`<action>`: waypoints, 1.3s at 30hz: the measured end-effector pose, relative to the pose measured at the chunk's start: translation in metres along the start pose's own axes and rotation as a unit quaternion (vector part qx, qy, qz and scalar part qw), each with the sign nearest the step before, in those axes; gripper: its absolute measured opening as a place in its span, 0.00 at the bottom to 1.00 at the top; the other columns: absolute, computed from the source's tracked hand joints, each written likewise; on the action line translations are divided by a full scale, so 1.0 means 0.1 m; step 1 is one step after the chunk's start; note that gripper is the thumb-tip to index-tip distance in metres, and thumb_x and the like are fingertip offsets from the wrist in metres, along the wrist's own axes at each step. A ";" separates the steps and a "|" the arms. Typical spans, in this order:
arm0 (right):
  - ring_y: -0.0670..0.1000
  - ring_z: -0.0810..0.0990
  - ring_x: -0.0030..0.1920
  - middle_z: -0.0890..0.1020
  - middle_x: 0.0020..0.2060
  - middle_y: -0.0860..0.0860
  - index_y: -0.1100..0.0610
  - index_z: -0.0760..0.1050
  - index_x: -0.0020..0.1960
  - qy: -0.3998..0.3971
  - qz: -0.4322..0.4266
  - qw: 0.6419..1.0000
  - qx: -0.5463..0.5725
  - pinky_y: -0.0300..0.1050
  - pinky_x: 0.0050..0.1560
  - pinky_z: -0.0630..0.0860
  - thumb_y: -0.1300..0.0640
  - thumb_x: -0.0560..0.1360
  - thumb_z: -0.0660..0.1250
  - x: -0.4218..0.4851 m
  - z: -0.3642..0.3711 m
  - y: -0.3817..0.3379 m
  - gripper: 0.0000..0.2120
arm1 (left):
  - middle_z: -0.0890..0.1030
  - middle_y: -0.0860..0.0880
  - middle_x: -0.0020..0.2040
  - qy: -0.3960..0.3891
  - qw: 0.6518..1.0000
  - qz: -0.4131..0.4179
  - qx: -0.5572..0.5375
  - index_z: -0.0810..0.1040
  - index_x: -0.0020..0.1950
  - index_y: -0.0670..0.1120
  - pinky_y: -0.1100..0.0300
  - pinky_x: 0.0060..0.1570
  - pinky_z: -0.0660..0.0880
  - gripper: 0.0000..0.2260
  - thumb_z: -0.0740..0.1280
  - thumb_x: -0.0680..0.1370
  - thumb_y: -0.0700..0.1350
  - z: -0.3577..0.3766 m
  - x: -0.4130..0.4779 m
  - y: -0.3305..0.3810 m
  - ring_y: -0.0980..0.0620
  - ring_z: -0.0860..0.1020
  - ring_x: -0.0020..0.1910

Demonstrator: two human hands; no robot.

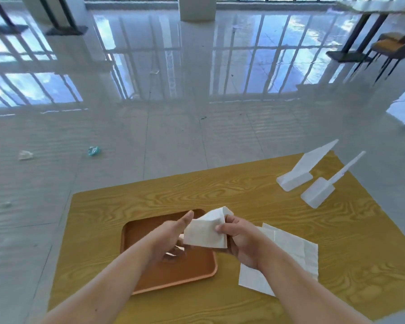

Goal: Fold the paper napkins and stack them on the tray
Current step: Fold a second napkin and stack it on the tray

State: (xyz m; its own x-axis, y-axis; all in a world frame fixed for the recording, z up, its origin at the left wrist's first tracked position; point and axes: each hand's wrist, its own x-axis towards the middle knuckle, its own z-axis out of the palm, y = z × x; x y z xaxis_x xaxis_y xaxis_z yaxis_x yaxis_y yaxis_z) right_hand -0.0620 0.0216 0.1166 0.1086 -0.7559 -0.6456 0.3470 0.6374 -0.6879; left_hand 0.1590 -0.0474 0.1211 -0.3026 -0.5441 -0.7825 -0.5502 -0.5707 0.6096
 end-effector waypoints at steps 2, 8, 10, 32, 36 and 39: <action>0.61 0.86 0.60 0.85 0.62 0.63 0.62 0.76 0.69 -0.019 0.000 1.000 -0.010 0.55 0.54 0.84 0.68 0.80 0.65 0.08 0.22 0.01 0.17 | 0.85 0.51 0.54 0.004 0.995 0.042 -0.092 0.80 0.64 0.52 0.57 0.38 0.78 0.39 0.74 0.62 0.76 -0.10 -0.06 -0.16 0.50 0.86 0.47; 0.56 0.89 0.48 0.86 0.54 0.64 0.49 0.48 0.85 0.025 -0.046 0.987 -0.153 0.47 0.42 0.83 0.69 0.78 0.70 0.25 0.62 0.07 0.45 | 0.87 0.38 0.56 0.080 0.973 0.147 -0.160 0.66 0.78 0.51 0.39 0.60 0.81 0.41 0.82 0.69 0.44 -0.42 -0.12 -0.42 0.41 0.87 0.52; 0.53 0.88 0.46 0.86 0.52 0.63 0.46 0.47 0.85 0.009 -0.060 0.984 -0.166 0.46 0.46 0.83 0.69 0.78 0.69 0.30 0.68 0.07 0.47 | 0.89 0.42 0.51 0.077 0.975 0.156 -0.141 0.67 0.78 0.50 0.49 0.55 0.82 0.38 0.81 0.73 0.41 -0.52 -0.17 -0.47 0.44 0.88 0.51; 0.53 0.82 0.43 0.85 0.41 0.54 0.56 0.83 0.46 -0.012 -0.126 0.980 -0.157 0.46 0.45 0.79 0.66 0.78 0.70 0.36 1.02 -0.29 0.06 | 0.89 0.44 0.53 0.100 0.967 0.203 -0.121 0.84 0.59 0.46 0.39 0.59 0.82 0.10 0.76 0.78 0.42 -0.78 -0.39 -0.29 0.44 0.87 0.52; 0.55 0.87 0.49 0.89 0.50 0.57 0.57 0.85 0.54 -0.042 -0.060 0.995 -0.069 0.50 0.47 0.84 0.59 0.81 0.71 0.32 1.01 -0.25 0.05 | 0.88 0.40 0.55 0.065 0.952 0.188 -0.234 0.85 0.60 0.42 0.42 0.55 0.83 0.12 0.75 0.78 0.43 -0.72 -0.39 -0.26 0.39 0.86 0.55; 0.55 0.88 0.52 0.89 0.55 0.57 0.55 0.86 0.59 -0.037 -0.027 0.996 -0.081 0.52 0.49 0.85 0.56 0.83 0.68 0.34 1.00 -0.16 0.09 | 0.88 0.39 0.54 0.079 0.950 0.189 -0.235 0.85 0.58 0.42 0.46 0.48 0.83 0.11 0.75 0.79 0.47 -0.66 -0.35 -0.26 0.39 0.87 0.52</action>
State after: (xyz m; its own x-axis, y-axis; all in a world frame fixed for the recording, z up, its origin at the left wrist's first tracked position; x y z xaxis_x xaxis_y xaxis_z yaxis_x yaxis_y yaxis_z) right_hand 0.0296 -0.0294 0.1386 0.1650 -0.7945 -0.5845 0.1995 0.6072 -0.7691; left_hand 0.2352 -0.0538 0.1409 -0.2680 -0.8298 -0.4895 -0.0061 -0.5066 0.8622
